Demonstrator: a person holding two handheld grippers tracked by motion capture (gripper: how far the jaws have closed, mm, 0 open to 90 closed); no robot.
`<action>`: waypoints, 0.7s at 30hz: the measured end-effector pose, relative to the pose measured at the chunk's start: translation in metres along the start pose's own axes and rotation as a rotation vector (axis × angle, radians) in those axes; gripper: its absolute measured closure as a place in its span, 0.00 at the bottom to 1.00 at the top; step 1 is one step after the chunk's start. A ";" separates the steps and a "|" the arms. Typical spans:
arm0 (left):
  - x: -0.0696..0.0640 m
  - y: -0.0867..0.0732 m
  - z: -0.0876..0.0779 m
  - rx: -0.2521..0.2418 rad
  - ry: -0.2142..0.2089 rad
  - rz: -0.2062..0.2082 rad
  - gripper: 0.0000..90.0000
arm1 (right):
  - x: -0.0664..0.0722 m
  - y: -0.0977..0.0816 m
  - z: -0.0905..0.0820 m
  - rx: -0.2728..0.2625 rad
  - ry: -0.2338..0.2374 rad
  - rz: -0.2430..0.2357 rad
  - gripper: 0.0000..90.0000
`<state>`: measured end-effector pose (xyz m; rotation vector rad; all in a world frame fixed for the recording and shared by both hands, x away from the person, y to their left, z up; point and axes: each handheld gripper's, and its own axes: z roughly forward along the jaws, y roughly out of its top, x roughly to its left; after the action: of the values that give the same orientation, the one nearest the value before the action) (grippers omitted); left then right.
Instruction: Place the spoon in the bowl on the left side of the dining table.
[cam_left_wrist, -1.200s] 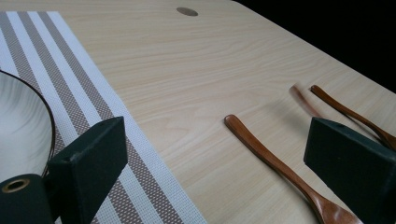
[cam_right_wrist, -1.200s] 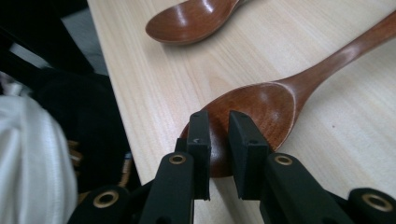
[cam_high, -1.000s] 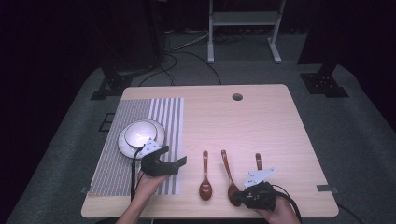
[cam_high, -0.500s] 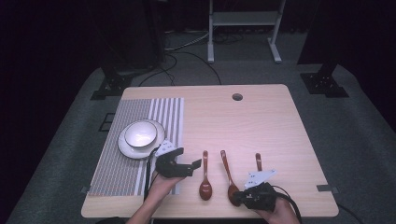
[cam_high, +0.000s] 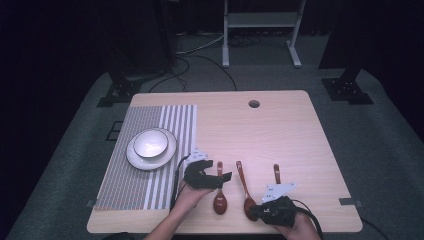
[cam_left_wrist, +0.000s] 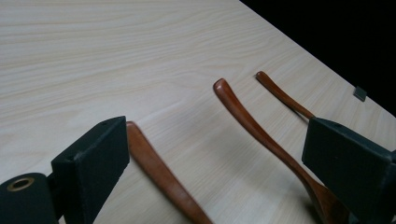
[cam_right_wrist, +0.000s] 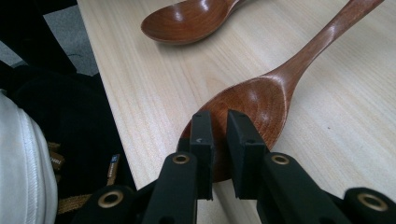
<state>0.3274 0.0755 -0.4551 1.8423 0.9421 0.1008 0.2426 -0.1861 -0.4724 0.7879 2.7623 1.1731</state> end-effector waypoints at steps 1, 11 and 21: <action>-0.002 0.001 0.003 0.005 -0.005 -0.005 0.07 | 0.000 0.000 0.000 0.000 0.001 0.000 0.89; -0.009 0.004 0.030 0.068 -0.016 -0.029 0.14 | 0.000 -0.001 0.000 -0.005 -0.001 -0.004 0.89; -0.006 0.009 0.042 0.101 -0.067 -0.088 0.28 | 0.000 -0.001 0.000 -0.008 0.003 -0.003 0.88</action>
<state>0.3473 0.0392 -0.4660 1.8816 0.9958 -0.0631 0.2417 -0.1866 -0.4730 0.7821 2.7585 1.1847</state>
